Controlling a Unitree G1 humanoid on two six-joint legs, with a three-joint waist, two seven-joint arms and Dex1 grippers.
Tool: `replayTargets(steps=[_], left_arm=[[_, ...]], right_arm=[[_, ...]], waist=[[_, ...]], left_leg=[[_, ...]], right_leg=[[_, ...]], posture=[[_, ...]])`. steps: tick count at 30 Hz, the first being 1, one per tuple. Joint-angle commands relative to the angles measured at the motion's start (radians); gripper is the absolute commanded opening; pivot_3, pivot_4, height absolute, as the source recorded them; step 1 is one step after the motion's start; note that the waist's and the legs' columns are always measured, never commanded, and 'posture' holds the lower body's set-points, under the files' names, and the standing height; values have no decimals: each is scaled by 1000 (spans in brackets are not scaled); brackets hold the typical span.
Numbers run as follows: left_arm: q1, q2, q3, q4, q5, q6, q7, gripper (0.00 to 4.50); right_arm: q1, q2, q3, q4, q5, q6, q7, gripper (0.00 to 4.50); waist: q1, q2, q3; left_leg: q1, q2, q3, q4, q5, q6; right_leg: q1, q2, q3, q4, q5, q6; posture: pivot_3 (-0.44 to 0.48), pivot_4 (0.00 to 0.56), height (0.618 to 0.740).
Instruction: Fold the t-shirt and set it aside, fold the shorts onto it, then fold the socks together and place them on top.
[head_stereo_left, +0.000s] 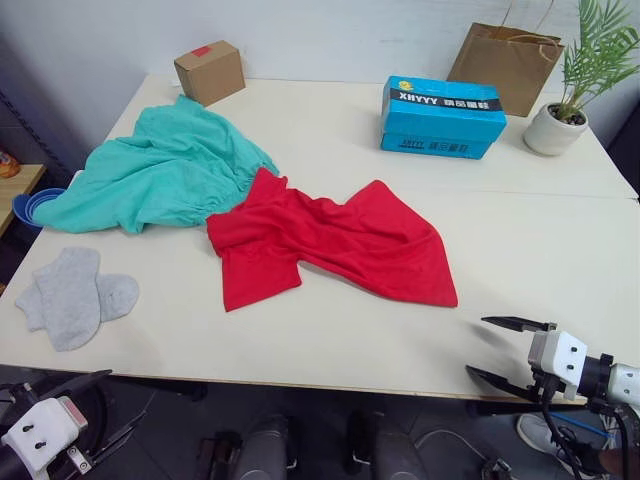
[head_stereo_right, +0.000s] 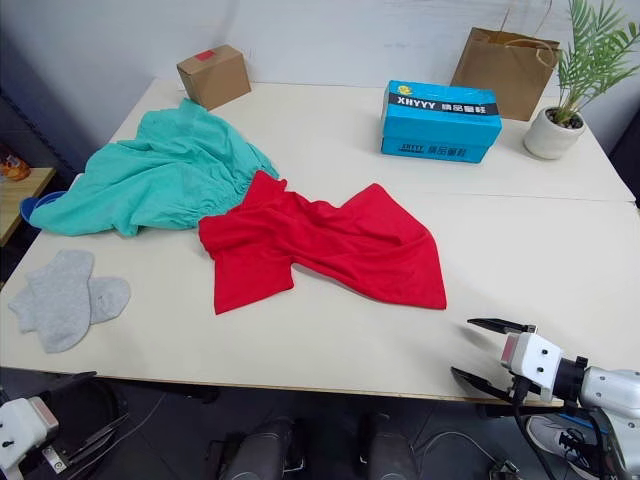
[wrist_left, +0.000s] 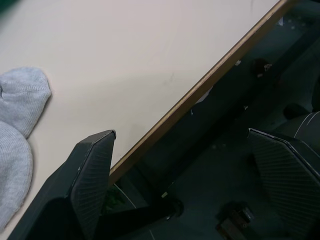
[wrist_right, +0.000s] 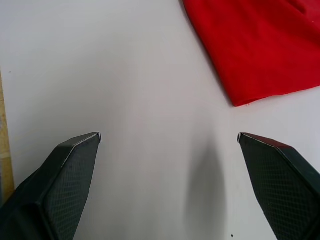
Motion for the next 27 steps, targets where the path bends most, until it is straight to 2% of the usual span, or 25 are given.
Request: replayTargets(steps=[1, 3, 5, 8, 13, 18, 27], left_arm=[[34, -1, 13, -45, -10, 41, 19, 4368], [36, 3, 6, -74, -27, 87, 18, 4368], [16, 19, -17, -173, -134, 238, 23, 4368], [-77, 77, -48, -287, -212, 402, 53, 4368], [-311, 183, -186, -328, -131, 513, 102, 4368], [-572, 232, -420, -233, 40, 548, 141, 4368], [-765, 244, -577, -109, 108, 630, 104, 4368]], right_arm=[[18, -2, -20, -3, 14, 0, 2, 4500], [24, 1, -22, -7, 20, 12, -2, 4500], [24, 5, -20, -13, 28, 16, -2, 4500], [-11, 14, -15, -24, 32, 22, -19, 4500], [-126, 17, 36, -31, -24, 34, -45, 4500], [-241, 33, 108, -11, -143, 53, -122, 4500], [-379, 65, 213, 56, -283, 95, -221, 4500]], waist=[[0, 0, 0], [0, 0, 0], [2, 0, 0], [10, 0, 0], [14, 2, -1], [14, 3, -1], [5, 3, -1]], left_leg=[[0, 0, 0, 0, 0, 0], [0, 0, 0, 0, 0, 0], [0, 0, 0, 0, 0, 0], [0, 0, -1, 1, 0, 0], [0, 0, 0, 3, 3, 0], [1, -1, 3, 2, 9, -3], [2, -1, 4, 2, 10, -4]], right_leg=[[0, 0, 0, 0, 0, 0], [0, 0, 0, 0, 0, 0], [0, 0, 0, 0, 0, 0], [1, 0, 0, 0, 0, 1], [1, 0, 0, 5, 1, 1], [-1, 1, 1, 8, 1, 1], [-1, 1, 2, 10, 1, 1]], posture=[[0, 150, 740], [0, 150, 740], [0, 150, 740], [0, 150, 740], [0, 150, 740], [0, 150, 740], [0, 150, 740]])
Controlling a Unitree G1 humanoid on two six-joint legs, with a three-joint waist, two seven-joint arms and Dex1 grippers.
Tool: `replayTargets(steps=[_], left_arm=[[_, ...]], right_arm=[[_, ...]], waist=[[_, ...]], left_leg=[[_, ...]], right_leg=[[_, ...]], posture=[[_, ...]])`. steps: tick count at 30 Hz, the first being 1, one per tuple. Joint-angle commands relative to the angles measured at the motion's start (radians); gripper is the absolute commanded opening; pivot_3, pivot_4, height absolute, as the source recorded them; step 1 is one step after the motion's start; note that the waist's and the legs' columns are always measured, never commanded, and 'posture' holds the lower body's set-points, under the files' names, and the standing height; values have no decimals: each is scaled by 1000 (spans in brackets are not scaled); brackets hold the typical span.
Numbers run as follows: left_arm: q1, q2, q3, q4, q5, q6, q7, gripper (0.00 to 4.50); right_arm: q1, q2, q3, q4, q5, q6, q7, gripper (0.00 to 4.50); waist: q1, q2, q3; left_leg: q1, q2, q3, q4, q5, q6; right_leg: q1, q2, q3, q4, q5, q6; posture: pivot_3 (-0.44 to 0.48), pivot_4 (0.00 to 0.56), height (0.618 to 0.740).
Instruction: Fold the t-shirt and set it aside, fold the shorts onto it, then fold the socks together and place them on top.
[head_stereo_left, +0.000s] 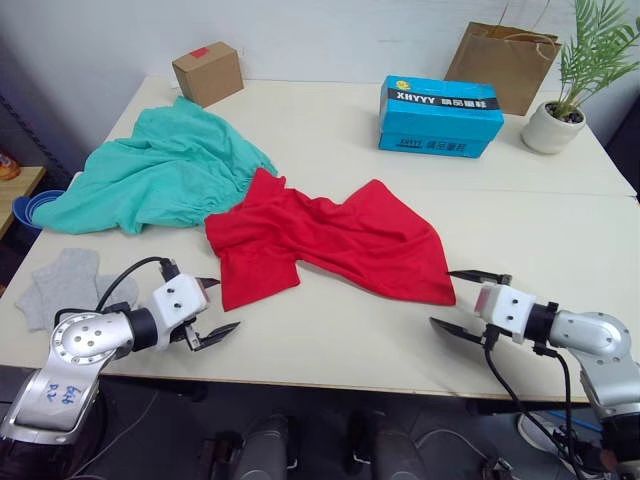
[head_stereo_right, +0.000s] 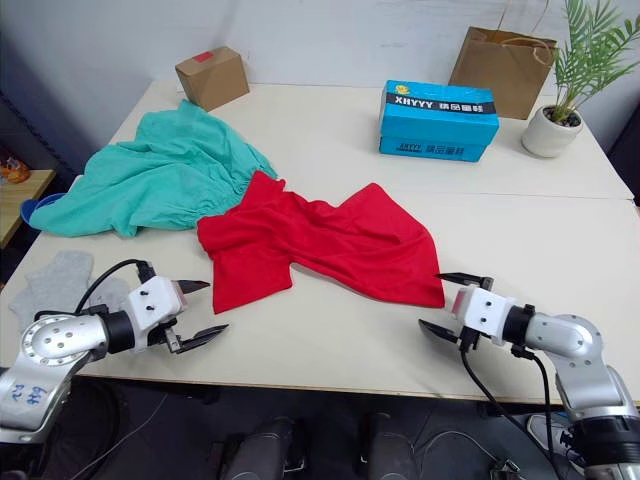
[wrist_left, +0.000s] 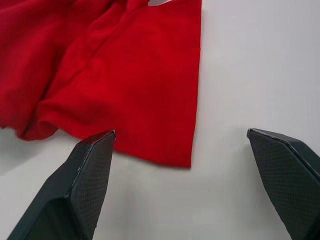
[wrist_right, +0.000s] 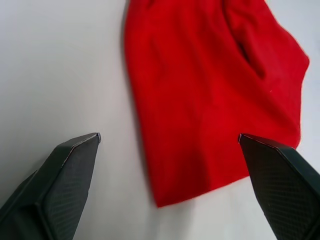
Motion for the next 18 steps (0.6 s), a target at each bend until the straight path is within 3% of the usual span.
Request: replayTargets(steps=[1, 2, 5, 8, 11, 16, 18], left_arm=[[-43, 16, -27, 43, 41, 4, -3, 4368], [-52, 17, -38, 57, 54, 4, -5, 4368], [-69, 24, -72, 95, 94, 10, -5, 4500], [-81, 23, -98, 129, 123, 4, 1, 3930], [-97, 8, -110, 157, 122, -3, 7, 2974], [-105, 7, -104, 178, 98, -7, -12, 1451], [-81, 29, -95, 165, 63, -8, -66, 830]], right_arm=[[-29, 4, 28, 44, -56, 19, -37, 4500], [-42, 5, 35, 55, -68, 22, -46, 4500], [-72, 6, 47, 82, -86, 37, -75, 3908], [-85, 0, 57, 95, -94, 56, -80, 2988], [-97, -5, 72, 112, -91, 84, -70, 1890], [-104, -5, 83, 91, -44, 127, -15, 184], [-85, -14, 69, 48, 9, 176, 30, 0]], waist=[[-2, 0, 0], [-6, 0, 0], [-12, -1, -1], [-13, 0, -1], [-12, 1, -2], [-12, 2, -2], [-13, 2, -2]], left_leg=[[0, 0, 0, 0, 0, 0], [1, 0, 0, 0, 0, 0], [3, 0, 0, 0, 0, -1], [7, -1, 0, -1, -2, -4], [16, 0, -1, -3, -5, 0], [16, 0, -2, -3, -5, 0], [16, 0, -2, -3, -5, 0]], right_leg=[[0, 0, 0, 0, 0, 0], [1, 0, 0, 0, 0, 0], [2, -1, 0, 1, 0, 0], [6, -1, 1, 2, 0, 0], [15, -1, 1, -1, 0, 0], [15, -2, 1, -1, 0, -1], [15, -2, 0, -1, 0, -1]], posture=[[0, 150, 740], [0, 150, 740], [0, 150, 740], [0, 150, 740], [0, 150, 740], [0, 150, 740], [0, 150, 740]])
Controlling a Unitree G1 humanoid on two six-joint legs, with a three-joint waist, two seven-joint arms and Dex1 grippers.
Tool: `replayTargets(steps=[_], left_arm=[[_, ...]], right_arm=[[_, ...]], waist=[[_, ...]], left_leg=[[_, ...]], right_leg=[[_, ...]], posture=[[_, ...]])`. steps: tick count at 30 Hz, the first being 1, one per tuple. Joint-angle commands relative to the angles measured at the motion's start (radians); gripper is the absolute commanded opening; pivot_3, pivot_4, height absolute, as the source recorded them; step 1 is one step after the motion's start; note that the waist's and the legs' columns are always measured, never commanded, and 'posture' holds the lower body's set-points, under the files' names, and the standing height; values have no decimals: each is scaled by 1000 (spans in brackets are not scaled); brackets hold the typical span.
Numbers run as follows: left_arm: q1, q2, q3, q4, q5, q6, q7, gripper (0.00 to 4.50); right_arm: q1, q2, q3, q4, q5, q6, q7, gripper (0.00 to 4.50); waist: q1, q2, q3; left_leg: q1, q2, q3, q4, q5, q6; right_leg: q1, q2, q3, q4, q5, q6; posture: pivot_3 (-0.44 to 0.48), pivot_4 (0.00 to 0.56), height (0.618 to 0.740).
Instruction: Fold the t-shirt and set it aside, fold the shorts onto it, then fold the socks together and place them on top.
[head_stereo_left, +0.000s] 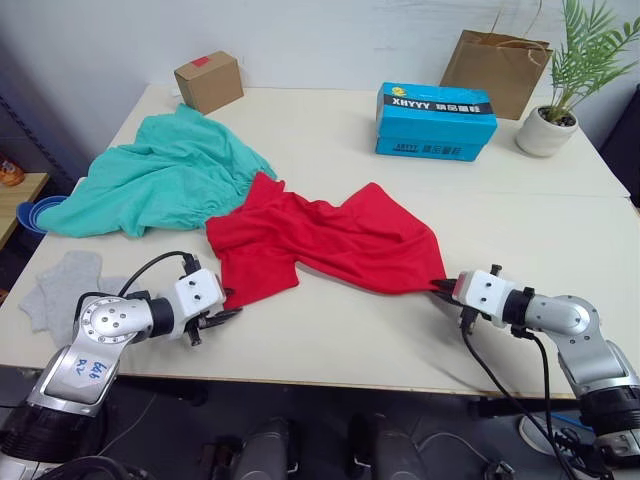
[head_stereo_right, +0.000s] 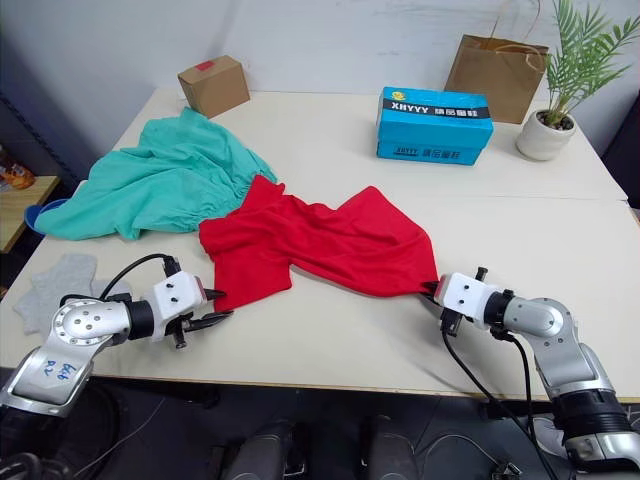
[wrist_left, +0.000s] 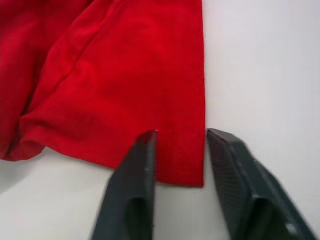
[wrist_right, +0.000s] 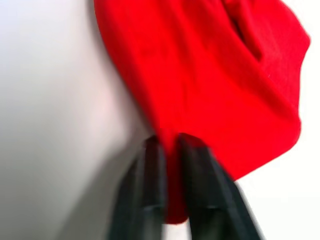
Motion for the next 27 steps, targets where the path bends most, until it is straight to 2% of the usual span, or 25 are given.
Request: replayTargets(steps=[1, 2, 3, 7, 10, 15, 18, 22, 27], left_arm=[[46, 41, 21, 25, -19, 17, -65, 464], [56, 49, 30, 30, -25, 8, -78, 143], [63, 56, 39, 41, -22, -3, -80, 22], [85, 59, 76, 43, -45, -16, -92, 22], [145, 80, 123, -25, -137, -7, -184, 22], [330, 155, 297, -173, -345, 86, -362, 22], [543, 193, 427, -271, -451, 181, -501, 22], [663, 204, 501, -314, -469, 219, -543, 22], [726, 211, 605, -368, -548, 331, -584, 22]], right_arm=[[36, -32, -20, -60, 86, 92, 88, 0], [44, -43, -25, -71, 98, 106, 106, 0], [53, -57, -28, -77, 113, 114, 131, 0], [74, -100, -41, -89, 159, 134, 200, 0], [108, -133, -65, -136, 234, 158, 278, 0], [271, -243, -142, -275, 378, 280, 430, 0], [382, -291, -199, -328, 416, 347, 462, 0], [442, -303, -223, -351, 404, 358, 465, 0], [462, -310, -241, -295, 348, 306, 469, 0]], waist=[[0, 0, 0], [0, 0, 0], [-2, 0, 0], [-3, 1, 1], [-3, 2, 1], [0, 5, 4], [0, 4, 5], [1, 4, 5], [2, 5, 6]], left_leg=[[0, 0, 0, 0, 0, 0], [0, 0, 0, -1, 0, -1], [0, 0, 0, -1, -1, -1], [0, 1, 0, -2, -2, -3], [-1, 1, 0, -2, -3, -2], [-4, 1, -1, 0, -5, -3], [-4, 1, -1, 0, -6, -1], [-4, 1, -3, 0, -8, 0], [-6, 1, -5, -2, -7, 0]], right_leg=[[0, 0, 0, 0, 0, 0], [0, 0, 0, 0, 0, -1], [-1, 0, -1, 0, -1, -1], [-1, 1, -1, 0, -3, -1], [-1, 1, -1, 0, -3, -1], [-3, 1, -1, -1, -5, 0], [-2, 1, -2, -3, -5, 0], [-1, 1, -2, -6, -6, 0], [-1, 2, -2, -13, -12, -7]], posture=[[0, 150, 740], [0, 150, 740], [0, 150, 740], [0, 150, 740], [0, 150, 740], [0, 150, 740], [0, 150, 740], [0, 150, 740], [0, 150, 740]])
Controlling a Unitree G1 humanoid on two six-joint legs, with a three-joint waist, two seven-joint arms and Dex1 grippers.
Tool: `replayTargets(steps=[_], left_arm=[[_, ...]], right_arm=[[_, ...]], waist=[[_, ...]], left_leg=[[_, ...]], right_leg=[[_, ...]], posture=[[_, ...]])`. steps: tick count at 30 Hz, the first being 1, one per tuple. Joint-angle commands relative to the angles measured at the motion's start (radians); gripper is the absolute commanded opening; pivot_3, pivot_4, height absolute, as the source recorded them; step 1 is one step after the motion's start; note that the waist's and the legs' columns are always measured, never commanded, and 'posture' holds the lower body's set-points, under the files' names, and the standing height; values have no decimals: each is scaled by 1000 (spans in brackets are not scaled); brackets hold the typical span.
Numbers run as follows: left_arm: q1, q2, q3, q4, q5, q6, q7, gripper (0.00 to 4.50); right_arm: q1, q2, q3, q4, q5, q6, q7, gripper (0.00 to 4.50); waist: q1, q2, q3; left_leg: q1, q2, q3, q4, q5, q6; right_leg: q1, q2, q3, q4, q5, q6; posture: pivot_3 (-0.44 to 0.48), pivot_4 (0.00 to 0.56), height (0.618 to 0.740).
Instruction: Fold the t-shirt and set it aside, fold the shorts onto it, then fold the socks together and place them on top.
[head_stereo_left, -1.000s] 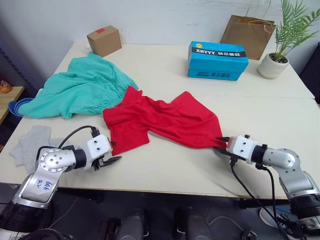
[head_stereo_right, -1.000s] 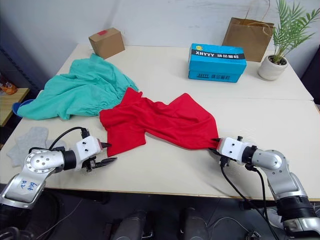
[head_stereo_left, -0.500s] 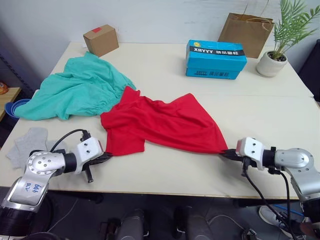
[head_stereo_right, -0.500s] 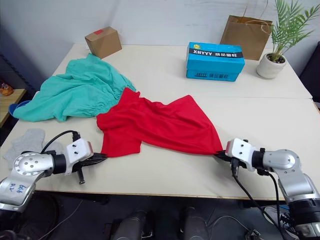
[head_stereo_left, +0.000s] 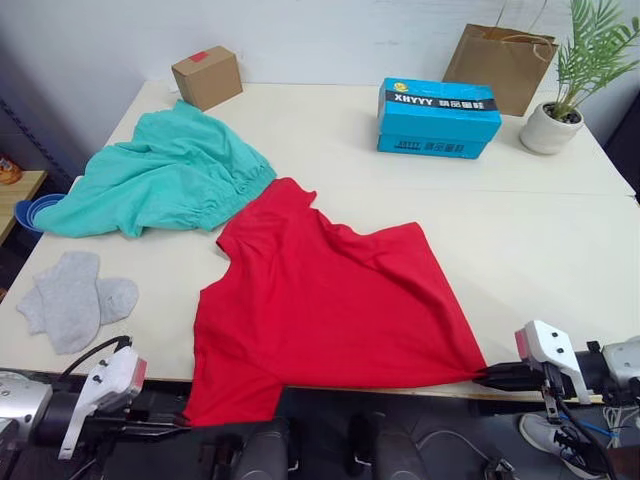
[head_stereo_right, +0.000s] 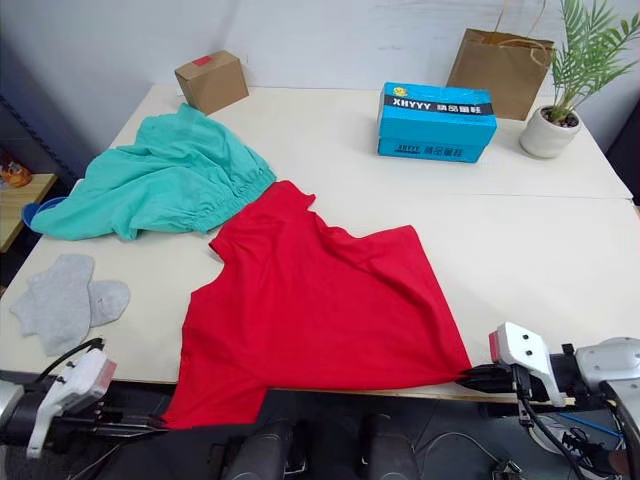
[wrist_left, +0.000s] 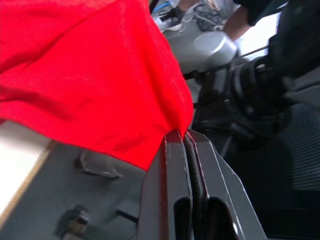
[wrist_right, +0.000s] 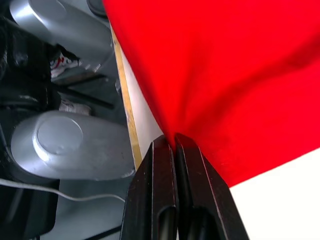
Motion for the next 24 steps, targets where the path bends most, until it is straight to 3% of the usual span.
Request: replayTargets(steps=[1, 4, 6, 9, 13, 16, 18, 21, 24], left_arm=[[44, 27, 103, -52, -78, 102, -51, 22], [94, 56, 165, -75, -138, 210, -103, 22], [104, 70, 171, -77, -140, 233, -117, 22], [-7, 62, 121, -46, -142, 218, -53, 22], [-342, -5, -25, 58, -91, 148, 127, 22], [-687, -90, -172, 215, 38, 5, 265, 22], [-847, -132, -234, 312, 99, -45, 320, 22], [-1269, -233, -336, 623, 273, -222, 497, 22], [-1606, -296, -377, 969, 427, -523, 664, 22]], right_arm=[[34, -31, -44, 14, -7, -13, 28, 0], [79, -61, -58, -22, 29, 53, 70, 0], [92, -83, -56, -43, 52, 113, 87, 0], [63, -99, -47, -70, 71, 178, 86, 0], [-143, -34, -40, -16, 80, 168, 25, 0], [-437, 64, -25, 146, 25, 56, -78, 0], [-588, 112, -16, 254, -28, -17, -142, 0], [-986, 194, 9, 564, -181, -205, -394, 0], [-1306, 235, 32, 830, -290, -385, -582, 0]], waist=[[1, 0, 0], [1, 0, 0], [1, 0, 0], [1, 0, 0], [1, 3, 2], [1, 2, 3], [0, 2, 4], [-2, 0, 7], [-3, -3, 9]], left_leg=[[-1, 0, 0, 0, 0, 0], [-1, 0, 0, 0, -4, -1], [-1, 0, 0, 1, -4, -4], [-1, 0, 0, 1, -5, -3], [0, -1, 0, 3, -8, 1], [2, -1, 0, 4, -5, 1], [-1, -2, 0, 3, 1, 0], [-2, -3, 4, 4, 7, -5], [-18, -6, 8, 4, 22, 1]], right_leg=[[0, 0, 0, 0, -4, -5], [-1, 0, -1, 2, 1, 10], [-1, 0, -1, 2, 0, 11], [-1, 0, -2, 2, -2, 12], [1, -1, -1, 3, 0, 12], [4, -1, -1, 2, 4, 11], [1, 0, -1, 0, 9, 9], [-2, 0, -1, 6, 13, 10], [-22, -1, 1, 18, 16, 11]], posture=[[0, 150, 740], [0, 150, 740], [0, 150, 740], [0, 150, 740], [0, 150, 740], [0, 150, 740], [0, 150, 740], [0, 150, 740], [0, 150, 740]])
